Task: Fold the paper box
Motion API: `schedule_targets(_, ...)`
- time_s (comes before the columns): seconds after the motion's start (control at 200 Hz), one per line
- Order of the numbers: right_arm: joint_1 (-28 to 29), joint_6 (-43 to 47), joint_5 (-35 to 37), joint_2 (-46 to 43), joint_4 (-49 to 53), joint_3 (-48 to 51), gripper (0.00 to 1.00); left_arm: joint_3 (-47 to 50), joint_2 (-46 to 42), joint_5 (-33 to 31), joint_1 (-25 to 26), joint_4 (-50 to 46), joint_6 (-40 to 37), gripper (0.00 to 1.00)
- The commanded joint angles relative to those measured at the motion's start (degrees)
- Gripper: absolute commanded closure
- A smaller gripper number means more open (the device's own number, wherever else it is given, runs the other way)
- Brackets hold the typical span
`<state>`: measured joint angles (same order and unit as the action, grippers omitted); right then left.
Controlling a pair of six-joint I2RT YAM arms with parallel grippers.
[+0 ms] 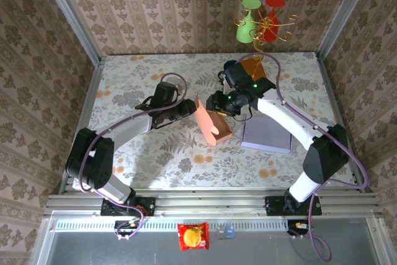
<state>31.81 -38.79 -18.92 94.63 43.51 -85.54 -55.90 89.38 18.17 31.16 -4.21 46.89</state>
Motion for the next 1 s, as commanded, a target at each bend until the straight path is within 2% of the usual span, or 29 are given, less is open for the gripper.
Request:
schedule_targets(0.0,0.4,8.3,-3.5,4.0,6.2,-3.9,0.51,-2.6,1.0,0.8,0.7,0.2,-0.9,0.65)
schedule_targets(0.23,1.5,10.2,-4.6,9.0,8.9,-8.8,0.56,-3.1,1.6,0.6,0.8,-0.2,-1.3,0.65)
schedule_targets(0.365,1.6,6.5,-5.0,10.2,6.7,-8.7,0.75,-3.6,1.3,0.4,1.0,-0.9,-2.0,0.64)
schedule_targets(0.515,1.9,-2.0,-2.9,7.7,-0.3,-5.3,0.84,-5.3,-0.9,-2.2,1.0,-5.3,-5.0,0.61)
schedule_targets(0.65,2.3,-9.9,0.5,3.8,-7.8,-0.9,0.97,-6.6,-4.3,-4.3,1.0,-9.8,-8.2,0.59)
schedule_targets(0.685,2.5,-11.9,1.8,3.1,-8.9,-0.3,1.00,-6.8,-5.3,-5.1,1.0,-11.3,-9.1,0.58)
schedule_targets(0.79,3.7,-19.3,9.3,1.0,-9.7,0.6,1.00,-6.7,-8.9,-7.7,1.0,-15.3,-11.7,0.56)
schedule_targets(0.995,8.0,-37.2,30.8,-0.2,-0.9,-3.8,1.00,-4.1,-15.8,-9.8,1.1,-20.1,-16.7,0.56)
